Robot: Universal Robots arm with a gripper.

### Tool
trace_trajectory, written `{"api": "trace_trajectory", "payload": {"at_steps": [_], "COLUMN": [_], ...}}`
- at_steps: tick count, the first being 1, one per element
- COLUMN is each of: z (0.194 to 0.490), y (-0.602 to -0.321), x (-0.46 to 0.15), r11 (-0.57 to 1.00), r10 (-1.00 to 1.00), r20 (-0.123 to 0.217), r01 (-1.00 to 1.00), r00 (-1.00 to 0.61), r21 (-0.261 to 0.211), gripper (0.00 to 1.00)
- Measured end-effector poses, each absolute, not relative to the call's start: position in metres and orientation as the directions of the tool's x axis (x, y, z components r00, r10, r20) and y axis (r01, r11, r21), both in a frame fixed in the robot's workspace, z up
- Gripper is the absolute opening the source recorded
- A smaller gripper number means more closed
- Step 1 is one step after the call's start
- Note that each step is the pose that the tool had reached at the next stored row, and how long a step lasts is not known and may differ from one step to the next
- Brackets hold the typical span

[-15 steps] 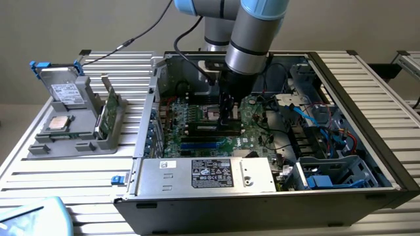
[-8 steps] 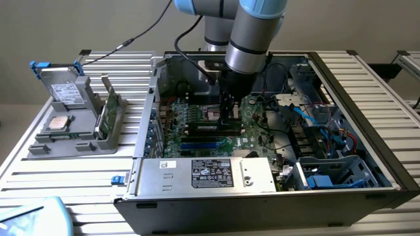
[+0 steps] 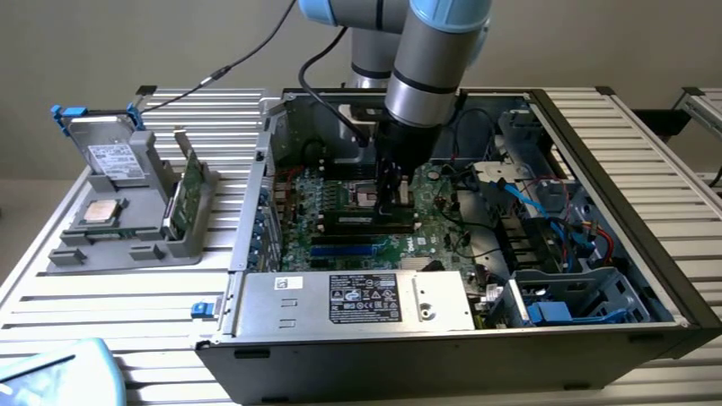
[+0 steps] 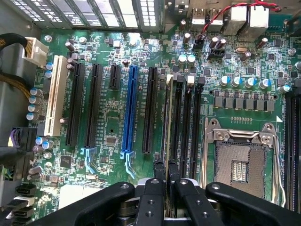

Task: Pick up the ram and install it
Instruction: 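Insert the ram into the slot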

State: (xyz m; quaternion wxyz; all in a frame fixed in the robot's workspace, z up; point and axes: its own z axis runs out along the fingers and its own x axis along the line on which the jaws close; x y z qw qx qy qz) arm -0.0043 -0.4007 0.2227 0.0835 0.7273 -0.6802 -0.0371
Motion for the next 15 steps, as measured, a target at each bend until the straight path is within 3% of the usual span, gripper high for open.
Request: {"api": "trace_trajectory", "payload": {"at_steps": [15], "z": [0.2243], "y": [-0.4013], "x": [-0.0042], "r11": [-0.061], "r10": [-0.996], "r20": [0.060], "r01": [-0.983], "r00": [0.072], "r21": [0.172], "gripper": [0.14]}}
